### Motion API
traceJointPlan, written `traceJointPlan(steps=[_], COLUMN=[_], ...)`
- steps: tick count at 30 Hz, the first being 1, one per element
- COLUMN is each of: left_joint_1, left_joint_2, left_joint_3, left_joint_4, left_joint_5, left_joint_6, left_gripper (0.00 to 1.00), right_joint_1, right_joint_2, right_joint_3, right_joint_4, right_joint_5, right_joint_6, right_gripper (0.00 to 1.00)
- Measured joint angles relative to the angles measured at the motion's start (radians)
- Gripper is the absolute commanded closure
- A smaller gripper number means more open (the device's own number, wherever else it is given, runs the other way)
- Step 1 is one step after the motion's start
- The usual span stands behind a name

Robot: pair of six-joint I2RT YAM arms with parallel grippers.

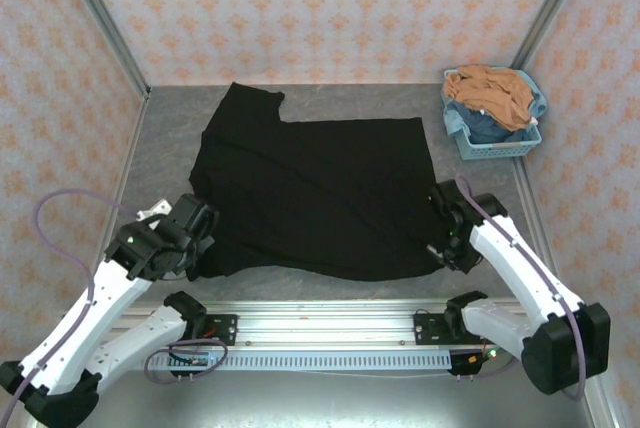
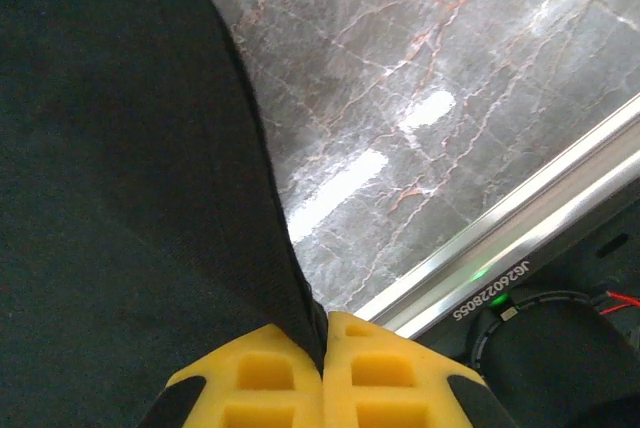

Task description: Fold and stack the t-shirts

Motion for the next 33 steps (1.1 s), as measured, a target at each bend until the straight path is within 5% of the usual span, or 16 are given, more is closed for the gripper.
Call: traceJointPlan(steps=[14, 33], left_joint_1=[0.011, 0.187], left_joint_2=[0.286, 0.571], left_joint_3=[0.188, 0.285], left_joint_4=[0.156, 0.33], left_joint_5=[-0.13, -0.162], left_joint_6=[0.127, 0.405], left_gripper=[1.0, 1.0], right_joint_1=[-0.035, -0.125], right_joint_2=[0.216, 0.479], right_joint_3=[0.12, 0.287], right_joint_4=[0.147, 0.254], right_joint_5=[-0.003, 0.02], right_joint_6=[0.041, 0.045], right_gripper=[1.0, 1.0])
